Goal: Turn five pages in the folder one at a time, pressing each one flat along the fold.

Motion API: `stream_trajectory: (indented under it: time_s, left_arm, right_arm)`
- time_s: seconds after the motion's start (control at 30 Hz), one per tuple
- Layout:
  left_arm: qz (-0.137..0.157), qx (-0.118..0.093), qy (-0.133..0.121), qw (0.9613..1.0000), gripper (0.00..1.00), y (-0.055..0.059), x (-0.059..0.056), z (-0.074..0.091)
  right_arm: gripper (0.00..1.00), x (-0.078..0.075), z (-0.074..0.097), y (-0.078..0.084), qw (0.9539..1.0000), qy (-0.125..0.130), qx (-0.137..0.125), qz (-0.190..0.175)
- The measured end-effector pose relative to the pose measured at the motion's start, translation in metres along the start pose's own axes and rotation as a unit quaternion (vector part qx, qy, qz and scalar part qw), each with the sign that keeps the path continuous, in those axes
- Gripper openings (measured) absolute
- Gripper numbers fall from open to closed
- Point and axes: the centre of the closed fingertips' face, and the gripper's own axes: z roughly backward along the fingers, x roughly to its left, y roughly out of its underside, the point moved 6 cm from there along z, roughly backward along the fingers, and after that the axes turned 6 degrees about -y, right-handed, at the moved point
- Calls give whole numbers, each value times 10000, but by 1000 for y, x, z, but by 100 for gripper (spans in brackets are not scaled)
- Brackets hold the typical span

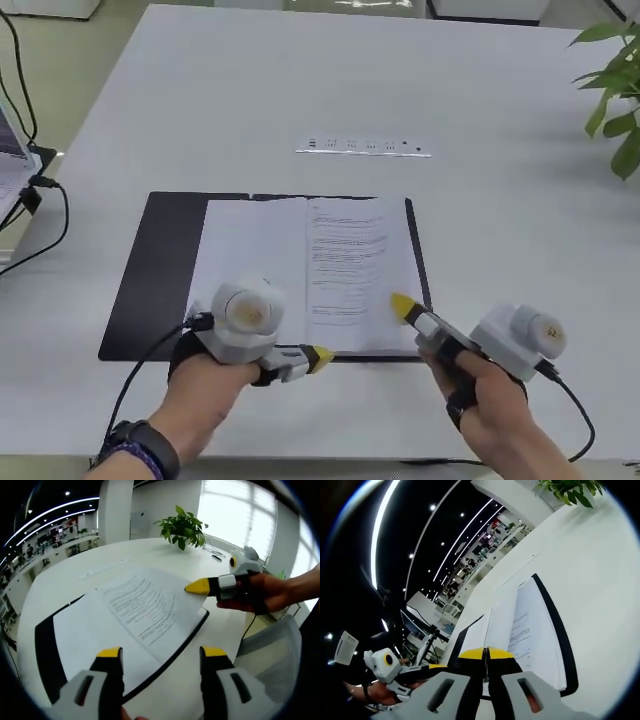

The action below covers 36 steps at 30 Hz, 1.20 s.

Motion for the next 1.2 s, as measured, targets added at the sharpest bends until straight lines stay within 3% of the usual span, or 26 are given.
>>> stream_trajectory:
  time_s: [0.6,1.2]
  left_arm:
    - [287,-166,-342,9989,60,11,31,32]
    - [527,-300,-662,9960,60,23,56,62]
  right_arm:
    - [0,23,-32,16,9998,-23,188,-14]
    - [0,56,-69,37,9982,-371,474,9]
